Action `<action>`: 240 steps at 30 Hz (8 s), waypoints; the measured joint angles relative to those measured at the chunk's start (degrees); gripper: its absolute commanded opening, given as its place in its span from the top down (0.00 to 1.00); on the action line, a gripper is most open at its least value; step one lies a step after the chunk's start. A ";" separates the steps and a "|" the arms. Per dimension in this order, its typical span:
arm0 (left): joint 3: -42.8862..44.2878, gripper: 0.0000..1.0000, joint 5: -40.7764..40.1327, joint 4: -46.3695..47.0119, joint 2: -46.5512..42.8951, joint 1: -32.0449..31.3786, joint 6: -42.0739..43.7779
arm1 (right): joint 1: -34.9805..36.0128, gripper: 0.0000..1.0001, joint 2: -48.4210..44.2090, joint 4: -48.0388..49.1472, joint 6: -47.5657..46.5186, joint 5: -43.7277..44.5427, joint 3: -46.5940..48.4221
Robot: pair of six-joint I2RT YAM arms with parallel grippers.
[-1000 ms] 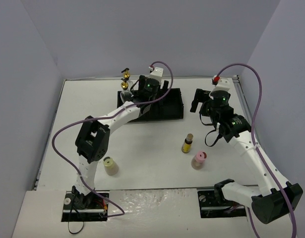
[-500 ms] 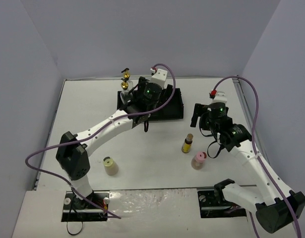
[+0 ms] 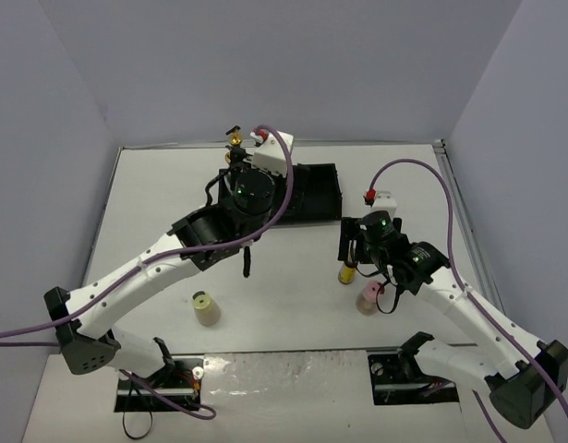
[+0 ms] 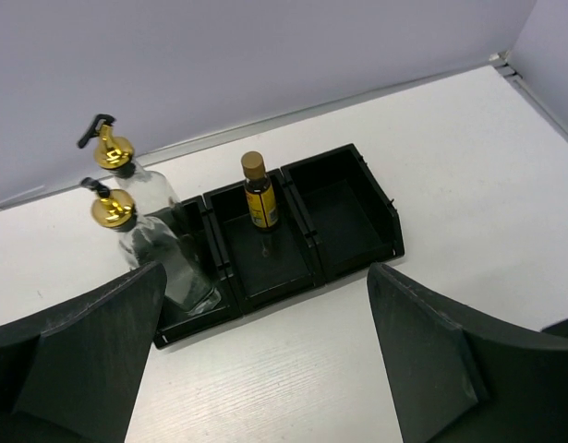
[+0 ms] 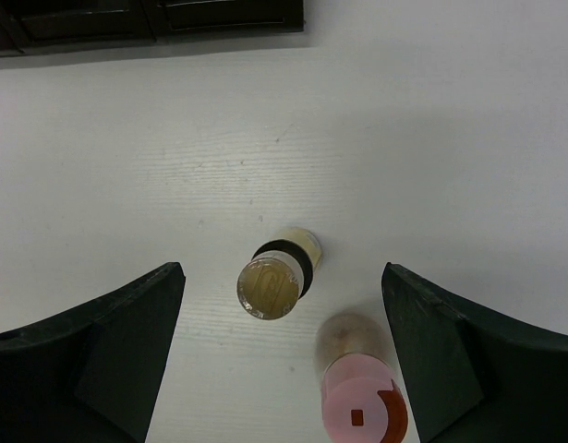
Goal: Organize the condiment bottles
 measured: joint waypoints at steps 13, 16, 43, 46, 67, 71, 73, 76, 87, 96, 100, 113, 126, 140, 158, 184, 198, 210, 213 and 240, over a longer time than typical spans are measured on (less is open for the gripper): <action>-3.25 0.12 -5.31 -6.00 -15.47 -1.16 -0.69 | 0.37 0.22 7.64 4.04 2.38 2.18 -3.03; -3.99 0.11 -6.11 -7.27 -16.34 -1.16 -0.70 | 0.94 0.24 7.88 4.81 3.18 2.21 -3.19; -6.47 0.09 -7.44 -10.04 -20.59 -1.47 -0.65 | 4.52 0.38 8.52 6.01 9.62 6.58 -8.20; -6.47 0.09 -7.56 -10.21 -20.69 -1.47 -0.65 | 4.52 0.44 8.52 6.10 9.88 6.77 -8.22; -6.47 0.08 -8.09 -10.89 -20.91 -1.47 -0.65 | 4.52 0.64 9.84 7.86 10.26 6.78 -8.74; -6.47 0.09 -8.23 -11.26 -21.15 -1.47 -0.62 | 4.52 0.72 10.54 9.45 10.06 6.81 -8.74; -6.47 0.09 -8.30 -11.33 -21.38 -1.47 -0.62 | 4.52 0.79 10.71 9.95 10.06 6.78 -8.74; -6.47 0.09 -8.42 -11.41 -21.78 -1.47 -0.62 | 4.52 0.90 10.83 10.26 9.95 6.77 -8.74; -6.74 0.09 -9.58 -12.22 -22.85 -1.47 -0.65 | 6.66 1.00 12.98 6.96 7.75 6.58 -2.61; -7.13 0.09 -11.34 -14.33 -24.13 -1.47 -0.87 | 8.92 1.00 20.50 5.90 3.61 7.40 17.65; -7.15 0.09 -11.92 -14.80 -24.41 -1.47 -1.33 | 9.24 1.00 28.63 6.51 1.05 7.68 27.69; -6.09 0.09 -12.60 -18.85 -25.28 -1.47 -2.29 | 7.79 1.00 53.43 7.64 -5.05 4.88 52.99; -2.83 0.09 -13.90 -22.42 -26.93 -1.47 -2.44 | 3.90 1.00 63.89 10.05 -5.67 1.80 56.98; -2.25 0.09 -14.18 -24.27 -26.95 -1.47 -2.78 | 3.64 1.00 66.41 14.71 -5.67 0.31 54.41; -1.62 0.09 -14.28 -25.37 -27.18 -1.47 -3.22 | 3.63 0.40 68.03 16.60 -6.30 0.72 54.23; -5.18 0.08 -14.86 -26.89 -29.21 -1.47 -7.26 | 7.27 0.22 42.08 14.12 -6.22 4.16 38.95; -7.33 0.09 -15.51 -27.00 -29.84 -1.47 -9.70 | 27.20 0.18 27.33 16.31 -3.82 0.36 21.97; -4.34 0.09 -16.74 -29.04 -30.70 -1.47 -10.00 | 37.43 0.12 40.33 23.86 -3.12 -0.16 22.84; -4.09 0.09 -17.02 -29.67 -31.06 -1.47 -10.13 | 38.24 0.11 43.84 24.55 -3.09 -0.84 24.36; -2.08 0.08 -17.91 -31.43 -32.59 -1.47 -10.02 | 42.01 0.17 56.94 26.12 -2.93 -1.35 35.47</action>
